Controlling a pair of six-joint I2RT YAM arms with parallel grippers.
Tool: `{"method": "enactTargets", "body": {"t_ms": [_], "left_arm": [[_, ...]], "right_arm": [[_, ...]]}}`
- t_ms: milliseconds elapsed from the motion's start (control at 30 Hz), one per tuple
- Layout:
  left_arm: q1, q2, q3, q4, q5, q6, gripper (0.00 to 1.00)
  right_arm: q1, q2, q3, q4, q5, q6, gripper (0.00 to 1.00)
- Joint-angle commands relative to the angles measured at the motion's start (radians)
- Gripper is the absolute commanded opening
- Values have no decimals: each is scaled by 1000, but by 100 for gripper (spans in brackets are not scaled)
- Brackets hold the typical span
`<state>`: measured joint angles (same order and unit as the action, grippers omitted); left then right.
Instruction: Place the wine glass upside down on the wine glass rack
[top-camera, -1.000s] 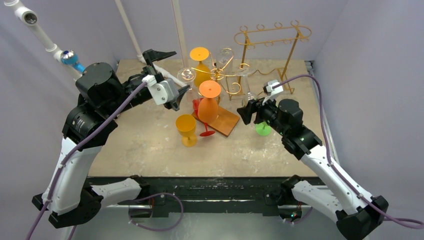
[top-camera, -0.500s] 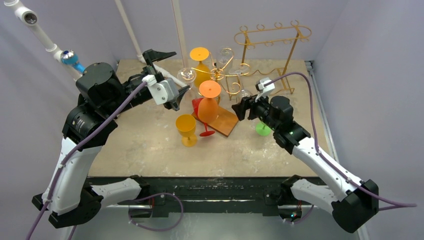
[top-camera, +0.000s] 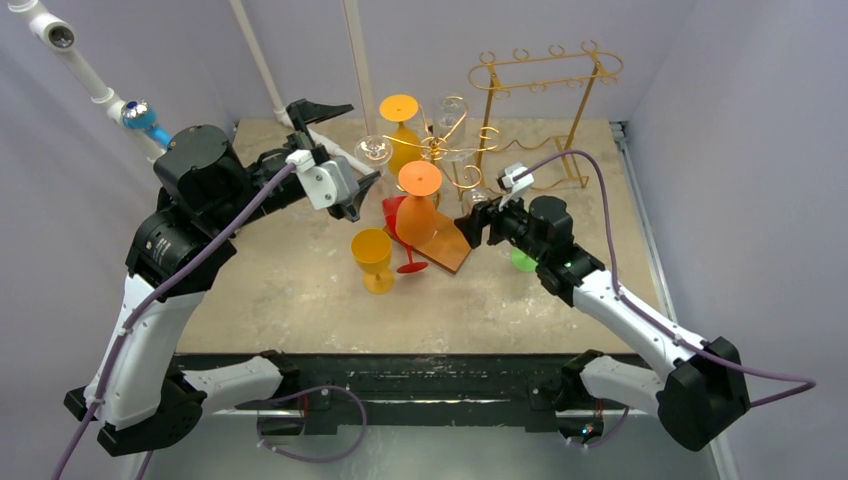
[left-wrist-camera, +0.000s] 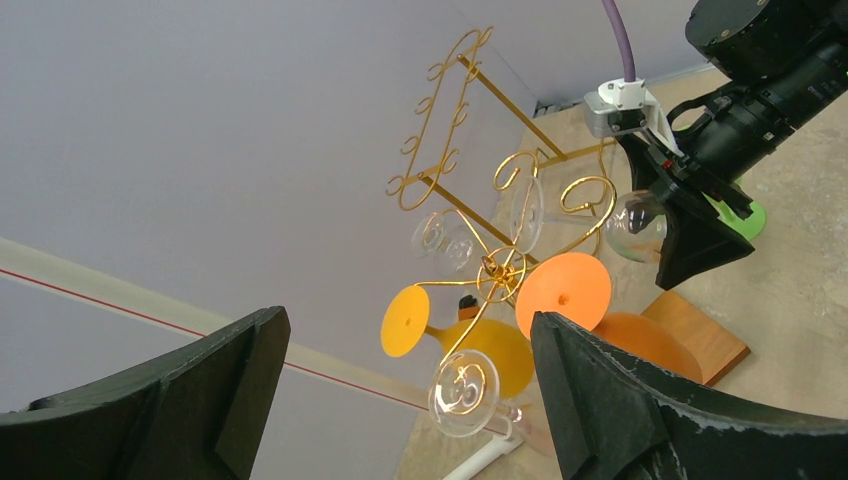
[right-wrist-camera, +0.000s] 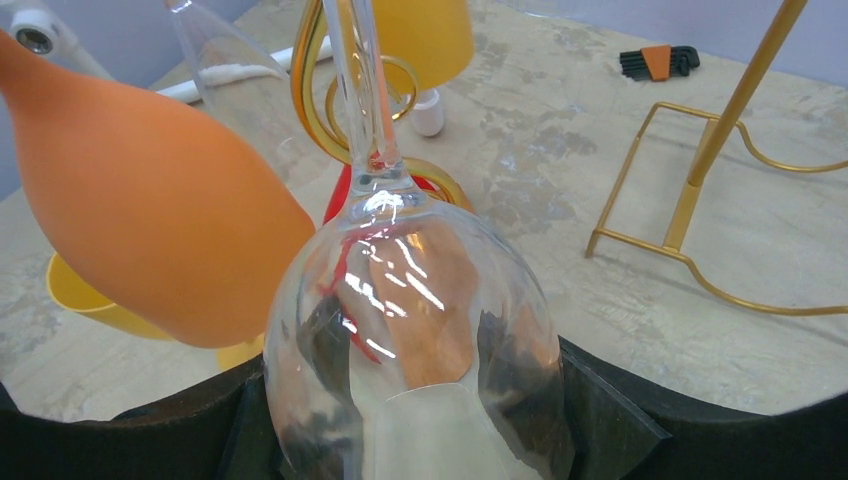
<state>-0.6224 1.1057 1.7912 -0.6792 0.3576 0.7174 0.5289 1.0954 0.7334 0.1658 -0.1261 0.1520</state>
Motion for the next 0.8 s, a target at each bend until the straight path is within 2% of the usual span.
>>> {"method": "enactTargets", "body": {"t_ms": [0,300,767], "left_arm": [[-2,-9,-1,10,-25,-9,100],[-2,-3,-10,23,-29,0,100],[-3,9,-29,33,-33,9,100]], "right_arm": [[-2,-22,2,143,-49,-25,0],[-1,-39,-66,233,-122,-39,0],[0,-57,-176,446,-152,-10,0]]}}
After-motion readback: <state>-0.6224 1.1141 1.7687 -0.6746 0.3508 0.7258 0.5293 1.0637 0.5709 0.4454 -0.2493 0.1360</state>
